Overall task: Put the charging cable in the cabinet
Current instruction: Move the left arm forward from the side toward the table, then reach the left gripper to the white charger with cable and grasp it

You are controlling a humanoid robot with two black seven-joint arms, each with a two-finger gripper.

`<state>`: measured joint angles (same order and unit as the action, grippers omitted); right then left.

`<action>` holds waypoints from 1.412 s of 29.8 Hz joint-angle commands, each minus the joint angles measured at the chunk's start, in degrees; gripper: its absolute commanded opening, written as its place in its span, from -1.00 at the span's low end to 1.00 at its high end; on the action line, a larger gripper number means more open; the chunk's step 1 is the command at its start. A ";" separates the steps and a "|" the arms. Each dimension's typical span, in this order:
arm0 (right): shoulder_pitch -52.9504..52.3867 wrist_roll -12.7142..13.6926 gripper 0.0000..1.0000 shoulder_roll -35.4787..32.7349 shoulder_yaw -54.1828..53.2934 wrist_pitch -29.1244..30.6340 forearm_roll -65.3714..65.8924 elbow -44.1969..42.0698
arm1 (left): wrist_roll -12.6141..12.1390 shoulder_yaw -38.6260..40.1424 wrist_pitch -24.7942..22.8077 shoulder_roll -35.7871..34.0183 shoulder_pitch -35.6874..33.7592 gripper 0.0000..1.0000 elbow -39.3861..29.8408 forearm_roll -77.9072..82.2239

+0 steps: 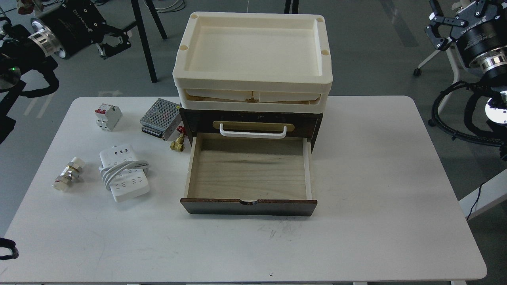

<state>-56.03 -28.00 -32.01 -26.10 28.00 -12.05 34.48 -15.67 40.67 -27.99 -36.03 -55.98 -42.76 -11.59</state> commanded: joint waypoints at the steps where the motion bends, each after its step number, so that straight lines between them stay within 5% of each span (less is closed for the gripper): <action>1: -0.04 0.00 0.99 0.72 0.00 0.00 0.00 0.50 | 0.29 0.11 -0.01 0.61 0.26 1.00 0.31 -0.10; 5: -0.13 0.00 0.99 0.90 -0.18 0.00 0.00 0.50 | 1.42 0.63 -0.01 0.70 0.35 1.00 0.39 -0.71; 11: 0.13 0.00 0.99 0.37 -0.36 0.00 0.00 0.42 | 10.03 2.66 -0.01 2.54 1.22 1.00 5.82 -4.76; 16: 0.13 0.00 0.99 0.46 -0.36 0.00 0.00 0.33 | 13.81 6.32 -0.01 1.58 1.14 1.00 8.12 -5.99; 19: 0.22 0.00 0.99 0.37 -0.27 0.00 0.00 0.33 | 20.40 12.58 -0.01 1.66 3.06 1.00 4.89 -5.38; 23: 0.40 0.00 0.99 0.11 -0.44 0.00 0.00 0.33 | 23.31 12.85 -0.01 1.06 3.77 1.00 -4.33 -0.57; 30: 1.80 0.00 0.99 -1.30 -0.79 0.00 -0.08 0.59 | 29.72 10.67 -0.01 -11.94 11.40 0.98 -35.16 41.48; 33: 2.77 0.00 0.99 -1.39 -0.88 0.00 -0.08 0.85 | 36.82 1.47 -0.01 -18.87 15.80 0.95 -43.54 71.25; 36: 4.17 0.00 0.99 -2.52 -0.88 0.00 -0.08 2.52 | 43.60 -9.52 3.00 -24.87 16.70 0.94 -43.47 95.36; 40: 5.32 0.00 0.99 -4.20 -1.06 0.00 -0.08 4.02 | 43.67 -18.51 19.08 -24.79 16.87 0.91 -34.01 120.09; 42: 6.11 0.00 0.99 -4.11 -1.06 0.00 -0.08 4.19 | 43.67 -20.28 21.05 -24.18 16.87 0.90 -26.36 126.61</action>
<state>-50.94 -28.00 -35.98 -27.16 28.00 -12.13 38.21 27.87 24.16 -12.46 -60.67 -39.14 -78.79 81.02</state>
